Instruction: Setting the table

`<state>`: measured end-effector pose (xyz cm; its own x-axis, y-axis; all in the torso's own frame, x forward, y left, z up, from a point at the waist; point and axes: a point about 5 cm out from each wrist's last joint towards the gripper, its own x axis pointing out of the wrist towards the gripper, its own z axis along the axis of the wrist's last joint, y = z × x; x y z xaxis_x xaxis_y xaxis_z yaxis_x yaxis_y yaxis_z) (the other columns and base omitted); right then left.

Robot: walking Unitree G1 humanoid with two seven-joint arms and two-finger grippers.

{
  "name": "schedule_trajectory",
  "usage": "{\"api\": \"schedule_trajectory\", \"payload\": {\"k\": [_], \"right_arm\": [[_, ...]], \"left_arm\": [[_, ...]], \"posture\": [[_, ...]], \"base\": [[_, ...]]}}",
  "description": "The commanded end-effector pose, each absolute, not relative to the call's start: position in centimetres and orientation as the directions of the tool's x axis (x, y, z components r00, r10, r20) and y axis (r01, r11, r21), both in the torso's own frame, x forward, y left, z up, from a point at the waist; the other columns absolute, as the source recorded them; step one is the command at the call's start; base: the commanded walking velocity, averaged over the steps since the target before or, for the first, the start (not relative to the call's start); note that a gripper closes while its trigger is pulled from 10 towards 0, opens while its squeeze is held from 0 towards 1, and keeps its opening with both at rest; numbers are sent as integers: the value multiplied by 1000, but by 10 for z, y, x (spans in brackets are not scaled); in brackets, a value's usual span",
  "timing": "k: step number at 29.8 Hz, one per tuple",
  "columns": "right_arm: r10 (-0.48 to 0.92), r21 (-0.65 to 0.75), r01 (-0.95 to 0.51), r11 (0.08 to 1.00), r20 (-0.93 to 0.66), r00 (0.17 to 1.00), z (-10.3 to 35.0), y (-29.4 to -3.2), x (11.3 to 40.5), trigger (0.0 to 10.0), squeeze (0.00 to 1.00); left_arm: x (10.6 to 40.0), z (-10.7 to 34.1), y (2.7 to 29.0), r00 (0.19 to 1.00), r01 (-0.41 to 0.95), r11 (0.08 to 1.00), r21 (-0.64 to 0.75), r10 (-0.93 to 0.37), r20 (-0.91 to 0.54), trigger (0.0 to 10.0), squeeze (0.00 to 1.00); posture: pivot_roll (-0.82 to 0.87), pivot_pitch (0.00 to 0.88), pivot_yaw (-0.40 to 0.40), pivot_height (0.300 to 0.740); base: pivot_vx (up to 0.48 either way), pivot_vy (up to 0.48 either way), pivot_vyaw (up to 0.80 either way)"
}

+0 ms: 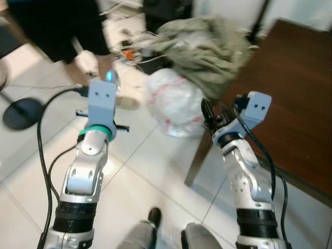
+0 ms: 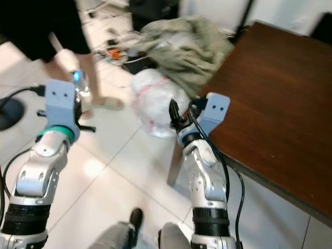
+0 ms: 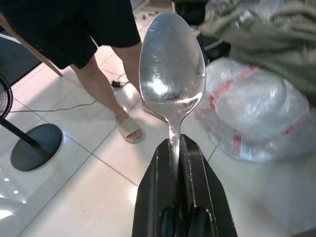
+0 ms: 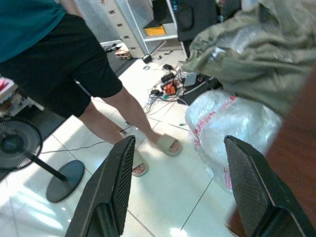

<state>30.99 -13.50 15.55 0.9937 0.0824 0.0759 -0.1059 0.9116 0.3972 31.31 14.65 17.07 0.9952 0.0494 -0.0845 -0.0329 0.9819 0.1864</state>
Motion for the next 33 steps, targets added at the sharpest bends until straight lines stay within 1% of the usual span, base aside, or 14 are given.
{"api": "schedule_trajectory", "payload": {"k": [1, 18, 33], "right_arm": [[105, 412, -121, 903, 62, 993, 152, -128, 309, 10000, 0], [112, 410, -126, 903, 58, 992, 152, -128, 308, 10000, 0], [118, 408, -131, 904, 59, 991, 153, -128, 309, 10000, 0]], "left_arm": [[311, 163, 157, 989, -68, 976, 206, 93, -114, 10000, 0], [312, 162, 159, 985, -91, 974, 205, 119, -126, 10000, 0], [315, 165, 167, 979, -158, 967, 201, 180, -98, 10000, 0]], "posture": [[-129, 55, 67, 740], [-132, 63, 62, 740], [-136, 63, 58, 740]], "base": [[0, 0, 800], [0, 0, 800], [0, 0, 800]]}}
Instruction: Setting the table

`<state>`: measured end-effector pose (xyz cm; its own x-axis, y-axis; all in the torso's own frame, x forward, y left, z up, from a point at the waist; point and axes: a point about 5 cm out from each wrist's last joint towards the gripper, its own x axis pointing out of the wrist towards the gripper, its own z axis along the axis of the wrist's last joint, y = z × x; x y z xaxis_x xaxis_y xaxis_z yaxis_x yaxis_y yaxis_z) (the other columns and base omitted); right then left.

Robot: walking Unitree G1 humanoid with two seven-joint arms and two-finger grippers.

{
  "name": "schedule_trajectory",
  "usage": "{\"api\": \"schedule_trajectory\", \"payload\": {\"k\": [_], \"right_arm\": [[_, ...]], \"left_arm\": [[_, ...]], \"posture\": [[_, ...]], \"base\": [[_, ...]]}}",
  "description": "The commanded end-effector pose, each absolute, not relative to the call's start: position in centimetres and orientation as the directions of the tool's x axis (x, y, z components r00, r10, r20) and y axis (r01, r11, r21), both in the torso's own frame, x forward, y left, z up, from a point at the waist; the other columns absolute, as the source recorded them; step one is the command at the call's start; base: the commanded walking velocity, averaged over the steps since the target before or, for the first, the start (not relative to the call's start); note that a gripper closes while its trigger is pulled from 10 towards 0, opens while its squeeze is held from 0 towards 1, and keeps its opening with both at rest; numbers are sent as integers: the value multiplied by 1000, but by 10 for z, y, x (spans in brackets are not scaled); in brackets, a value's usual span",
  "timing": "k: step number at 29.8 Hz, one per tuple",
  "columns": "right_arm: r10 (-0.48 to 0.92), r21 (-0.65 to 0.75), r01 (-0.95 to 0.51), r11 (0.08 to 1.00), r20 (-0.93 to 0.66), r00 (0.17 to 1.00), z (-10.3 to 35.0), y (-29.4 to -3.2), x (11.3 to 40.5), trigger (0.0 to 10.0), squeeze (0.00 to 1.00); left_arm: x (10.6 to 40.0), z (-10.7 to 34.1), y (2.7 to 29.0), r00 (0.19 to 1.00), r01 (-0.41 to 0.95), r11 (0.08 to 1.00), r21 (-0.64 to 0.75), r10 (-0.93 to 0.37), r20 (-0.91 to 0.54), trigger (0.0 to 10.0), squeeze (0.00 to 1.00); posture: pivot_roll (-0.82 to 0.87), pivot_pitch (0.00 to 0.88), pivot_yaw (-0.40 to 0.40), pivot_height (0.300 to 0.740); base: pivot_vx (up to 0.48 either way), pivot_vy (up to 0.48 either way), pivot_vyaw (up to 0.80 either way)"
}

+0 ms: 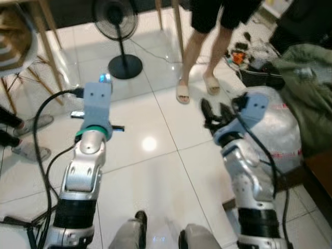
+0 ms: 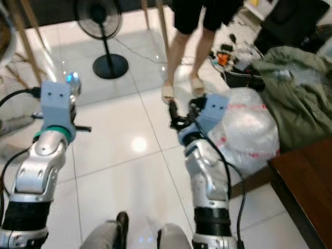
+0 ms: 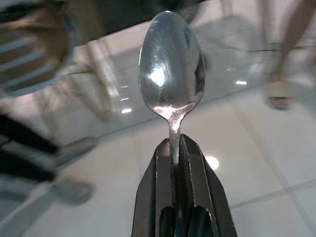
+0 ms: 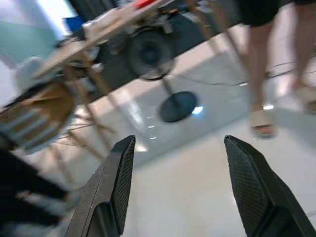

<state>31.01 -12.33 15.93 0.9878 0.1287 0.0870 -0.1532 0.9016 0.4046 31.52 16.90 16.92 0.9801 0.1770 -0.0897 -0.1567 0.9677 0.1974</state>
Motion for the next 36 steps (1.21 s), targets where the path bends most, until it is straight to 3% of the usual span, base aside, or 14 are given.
{"api": "schedule_trajectory", "payload": {"k": [1, 6, 7, 11, 30, 36], "right_arm": [[118, 408, -131, 904, 59, 991, 153, -128, 309, 10000, 0], [120, 401, -135, 906, 61, 991, 153, -127, 309, 10000, 0], [153, 336, -171, 926, 78, 985, 156, -122, 308, 10000, 0], [183, 305, -201, 931, 88, 979, 157, -117, 306, 10000, 0], [156, 283, -179, 942, 101, 983, 158, -124, 308, 10000, 0], [157, 201, -181, 963, 131, 979, 162, -125, 310, 10000, 0]], "left_arm": [[315, 165, 167, 979, -158, 967, 201, 180, -98, 10000, 0], [317, 166, 171, 975, -181, 962, 202, 203, -90, 10000, 0], [321, 165, 175, 968, -217, 954, 207, 238, -84, 10000, 0], [323, 164, 179, 957, -252, 948, 193, 274, -93, 10000, 0], [325, 164, 174, 966, -227, 956, 188, 245, -80, 10000, 0], [323, 162, 172, 972, -206, 956, 209, 225, -70, 10000, 0]], "posture": [[-136, 63, 58, 740], [-136, 63, 56, 740], [-138, 63, 55, 740], [-140, 62, 56, 740], [-137, 54, 55, 740], [-132, 47, 55, 740]], "base": [[0, 0, 800], [0, 0, 800], [439, 0, 0], [443, 0, 0], [450, 0, 0], [450, 0, 0]]}}
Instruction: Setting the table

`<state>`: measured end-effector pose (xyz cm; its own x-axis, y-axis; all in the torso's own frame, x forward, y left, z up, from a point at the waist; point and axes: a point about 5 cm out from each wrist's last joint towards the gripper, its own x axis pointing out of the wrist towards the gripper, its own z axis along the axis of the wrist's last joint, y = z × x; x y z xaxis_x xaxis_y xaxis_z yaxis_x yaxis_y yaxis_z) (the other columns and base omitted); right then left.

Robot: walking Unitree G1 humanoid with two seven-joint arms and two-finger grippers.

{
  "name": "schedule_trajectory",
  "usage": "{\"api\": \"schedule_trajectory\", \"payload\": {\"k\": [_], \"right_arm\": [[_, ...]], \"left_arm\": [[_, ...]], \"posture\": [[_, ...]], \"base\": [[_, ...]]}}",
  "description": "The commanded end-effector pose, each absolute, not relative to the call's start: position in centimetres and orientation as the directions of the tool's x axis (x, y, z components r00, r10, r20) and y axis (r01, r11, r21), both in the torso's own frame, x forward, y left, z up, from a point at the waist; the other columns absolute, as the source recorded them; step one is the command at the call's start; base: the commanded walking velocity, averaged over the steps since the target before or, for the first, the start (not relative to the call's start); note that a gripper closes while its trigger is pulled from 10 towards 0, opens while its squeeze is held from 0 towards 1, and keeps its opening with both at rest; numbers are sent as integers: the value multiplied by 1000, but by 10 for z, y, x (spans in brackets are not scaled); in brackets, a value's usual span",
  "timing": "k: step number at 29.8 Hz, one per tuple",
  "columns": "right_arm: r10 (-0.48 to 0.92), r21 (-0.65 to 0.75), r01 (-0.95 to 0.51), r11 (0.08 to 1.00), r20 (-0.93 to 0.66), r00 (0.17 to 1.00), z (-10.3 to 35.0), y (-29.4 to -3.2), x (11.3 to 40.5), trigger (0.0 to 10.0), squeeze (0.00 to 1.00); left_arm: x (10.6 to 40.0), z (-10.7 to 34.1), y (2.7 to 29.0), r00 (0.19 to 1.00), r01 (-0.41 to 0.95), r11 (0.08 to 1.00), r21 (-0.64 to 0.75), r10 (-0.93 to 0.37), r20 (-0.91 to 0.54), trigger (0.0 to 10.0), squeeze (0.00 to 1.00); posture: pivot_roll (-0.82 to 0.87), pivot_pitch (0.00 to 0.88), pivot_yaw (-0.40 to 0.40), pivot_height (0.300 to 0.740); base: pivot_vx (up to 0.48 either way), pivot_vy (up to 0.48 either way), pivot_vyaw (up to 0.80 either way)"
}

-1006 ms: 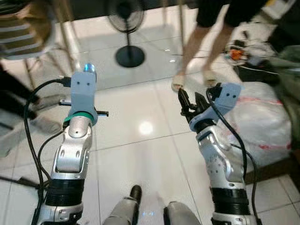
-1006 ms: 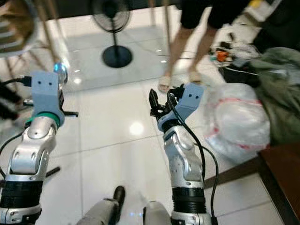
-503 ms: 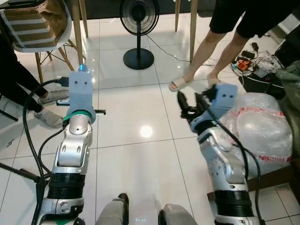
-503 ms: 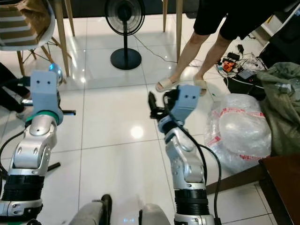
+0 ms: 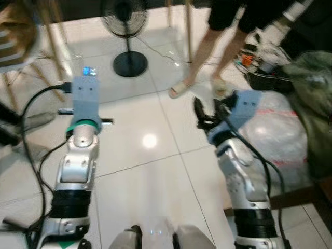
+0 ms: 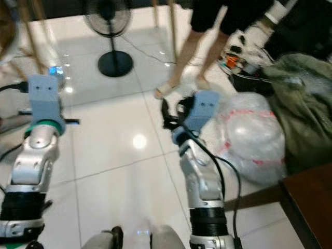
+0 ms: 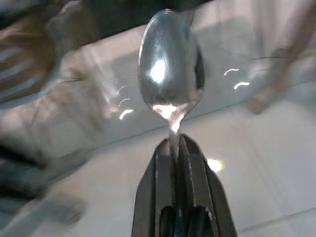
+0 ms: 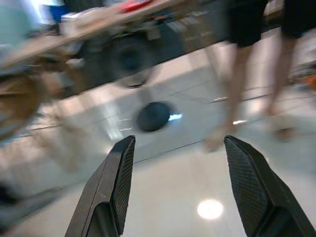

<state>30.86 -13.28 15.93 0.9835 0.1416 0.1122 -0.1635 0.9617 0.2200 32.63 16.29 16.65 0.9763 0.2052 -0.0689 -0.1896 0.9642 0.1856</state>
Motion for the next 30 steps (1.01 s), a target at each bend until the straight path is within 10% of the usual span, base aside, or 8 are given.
{"api": "schedule_trajectory", "payload": {"k": [1, 22, 30], "right_arm": [[157, 201, -181, 963, 131, 979, 162, -125, 310, 10000, 0], [42, 68, -55, 996, 169, 985, 166, -144, 320, 10000, 0], [-100, -13, 102, 995, 127, 987, 156, -178, 322, 10000, 0]], "left_arm": [[323, 162, 172, 972, -206, 956, 209, 225, -70, 10000, 0], [316, 154, 169, 986, -136, 958, 253, 155, -59, 10000, 0], [310, 152, 141, 962, 273, 930, 248, -262, -76, 10000, 0]], "posture": [[-132, 47, 55, 740], [-114, 37, 59, 740], [-107, 43, 56, 740]], "base": [[450, 0, 0], [450, 0, 0], [451, 0, 0]]}}
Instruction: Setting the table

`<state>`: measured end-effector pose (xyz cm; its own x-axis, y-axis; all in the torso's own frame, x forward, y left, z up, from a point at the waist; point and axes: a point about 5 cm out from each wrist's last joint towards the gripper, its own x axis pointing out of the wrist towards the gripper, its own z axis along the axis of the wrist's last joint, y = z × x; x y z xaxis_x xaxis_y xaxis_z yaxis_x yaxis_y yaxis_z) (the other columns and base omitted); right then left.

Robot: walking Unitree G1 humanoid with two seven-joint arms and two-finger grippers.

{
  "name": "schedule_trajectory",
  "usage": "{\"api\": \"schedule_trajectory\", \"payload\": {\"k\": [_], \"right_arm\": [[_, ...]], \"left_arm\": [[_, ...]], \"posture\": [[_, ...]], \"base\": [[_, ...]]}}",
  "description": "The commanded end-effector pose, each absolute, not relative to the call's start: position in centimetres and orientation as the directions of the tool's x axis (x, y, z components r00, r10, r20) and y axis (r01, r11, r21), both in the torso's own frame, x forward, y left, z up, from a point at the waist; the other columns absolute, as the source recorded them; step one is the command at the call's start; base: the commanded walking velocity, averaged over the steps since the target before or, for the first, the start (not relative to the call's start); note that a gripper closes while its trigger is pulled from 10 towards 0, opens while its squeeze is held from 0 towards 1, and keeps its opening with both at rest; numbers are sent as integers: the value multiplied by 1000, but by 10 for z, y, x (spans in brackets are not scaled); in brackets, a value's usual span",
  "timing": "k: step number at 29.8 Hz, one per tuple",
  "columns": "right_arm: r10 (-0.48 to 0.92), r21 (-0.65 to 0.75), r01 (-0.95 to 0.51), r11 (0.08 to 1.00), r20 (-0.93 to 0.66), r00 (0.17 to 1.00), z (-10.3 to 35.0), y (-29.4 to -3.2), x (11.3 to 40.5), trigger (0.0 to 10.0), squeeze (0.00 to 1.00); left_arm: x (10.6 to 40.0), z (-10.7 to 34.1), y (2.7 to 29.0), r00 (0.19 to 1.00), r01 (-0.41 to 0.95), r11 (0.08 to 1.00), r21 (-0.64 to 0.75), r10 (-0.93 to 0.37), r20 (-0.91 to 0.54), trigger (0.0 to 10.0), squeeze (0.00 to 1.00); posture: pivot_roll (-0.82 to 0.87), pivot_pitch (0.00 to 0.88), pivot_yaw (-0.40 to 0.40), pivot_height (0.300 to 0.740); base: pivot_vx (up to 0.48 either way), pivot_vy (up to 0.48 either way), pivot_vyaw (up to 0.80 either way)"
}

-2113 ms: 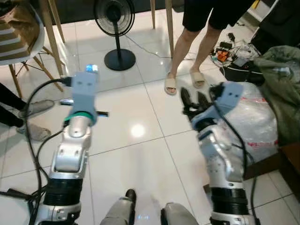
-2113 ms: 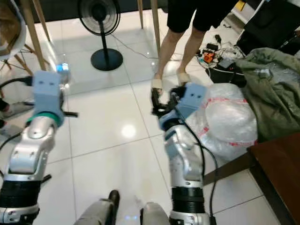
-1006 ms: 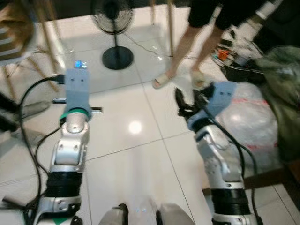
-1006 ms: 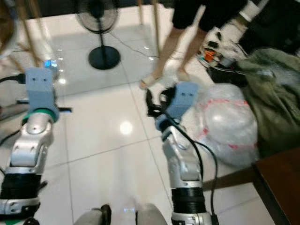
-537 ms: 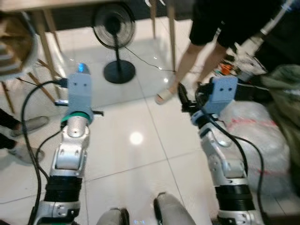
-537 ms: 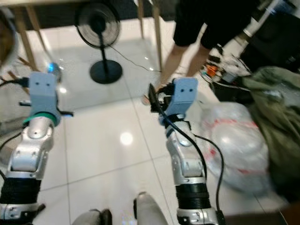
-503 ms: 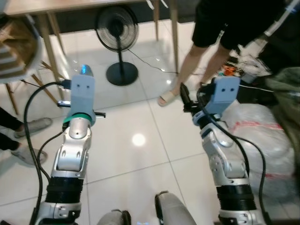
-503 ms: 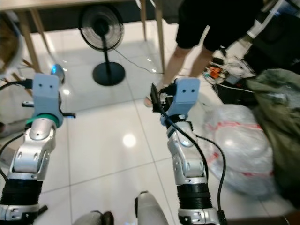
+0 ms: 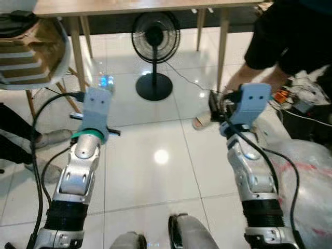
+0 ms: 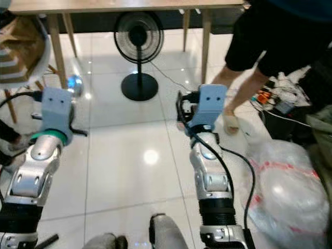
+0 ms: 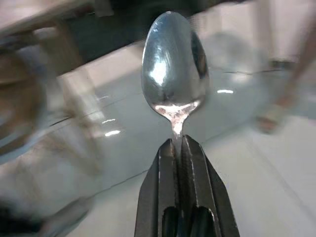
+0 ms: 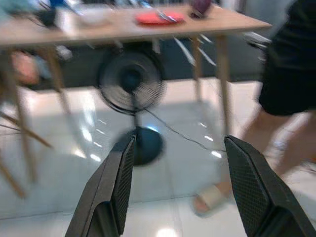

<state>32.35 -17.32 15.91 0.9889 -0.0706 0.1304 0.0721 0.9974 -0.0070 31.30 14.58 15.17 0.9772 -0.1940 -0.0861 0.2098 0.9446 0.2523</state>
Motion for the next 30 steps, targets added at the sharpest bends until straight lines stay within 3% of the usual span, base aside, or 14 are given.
{"api": "schedule_trajectory", "payload": {"k": [1, 5, 12, 30], "right_arm": [[-127, -33, 132, 991, 117, 985, 153, -186, 322, 10000, 0], [-192, -34, 197, 980, 109, 975, 150, -203, 320, 10000, 0], [-204, -29, 209, 977, 129, 970, 152, -207, 319, 10000, 0], [-179, 38, 175, 984, 150, 972, 158, -194, 328, 10000, 0]], "left_arm": [[311, 153, 135, 944, 330, 907, 261, -320, -79, 10000, 0], [318, 158, 121, 909, 409, 855, 318, -413, -57, 10000, 0], [328, 172, 118, 922, 339, 848, 408, -385, 33, 10000, 0], [327, 178, 131, 936, 279, 889, 362, -336, 105, 10000, 0]], "posture": [[-109, 43, 58, 740], [-123, 43, 69, 740], [-129, 47, 77, 740], [-101, 61, 62, 740]], "base": [[450, 0, 0], [450, 0, 0], [452, 0, 0], [456, 0, 0]]}}
